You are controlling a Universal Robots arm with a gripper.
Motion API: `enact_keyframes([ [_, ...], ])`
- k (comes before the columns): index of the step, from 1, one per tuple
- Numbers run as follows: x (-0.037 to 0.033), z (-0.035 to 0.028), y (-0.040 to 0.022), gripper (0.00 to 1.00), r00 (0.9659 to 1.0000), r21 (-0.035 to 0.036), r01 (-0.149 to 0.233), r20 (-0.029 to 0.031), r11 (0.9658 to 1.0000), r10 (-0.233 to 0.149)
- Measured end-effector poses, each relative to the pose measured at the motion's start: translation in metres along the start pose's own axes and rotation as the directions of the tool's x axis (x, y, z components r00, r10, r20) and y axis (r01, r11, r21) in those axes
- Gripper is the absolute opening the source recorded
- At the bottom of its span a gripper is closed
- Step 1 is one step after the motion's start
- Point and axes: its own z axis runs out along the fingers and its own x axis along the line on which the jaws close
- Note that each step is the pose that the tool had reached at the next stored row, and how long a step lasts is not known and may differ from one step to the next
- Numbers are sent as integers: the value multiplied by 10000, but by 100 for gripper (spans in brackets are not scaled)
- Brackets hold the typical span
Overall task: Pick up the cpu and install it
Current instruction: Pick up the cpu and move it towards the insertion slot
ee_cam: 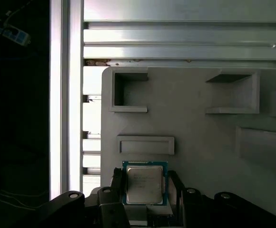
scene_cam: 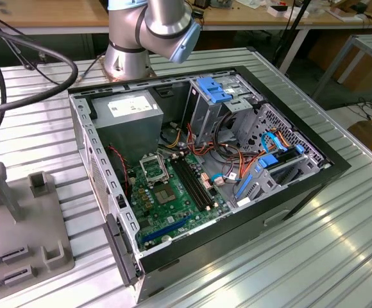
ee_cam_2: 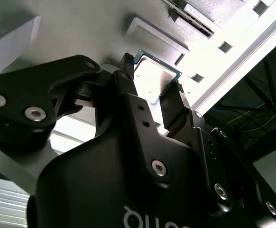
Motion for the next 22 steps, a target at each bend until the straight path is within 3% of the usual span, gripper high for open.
enact_keyframes([
  [6,3,-213,6,47,10000,48,-2,-17,10000,2],
  [10,8,-442,11,47,10000,61,-4,-44,10000,4],
  [20,21,-898,23,47,9999,69,-5,-114,10000,6],
  [22,23,-1017,26,47,9999,70,-5,-134,10000,6],
])
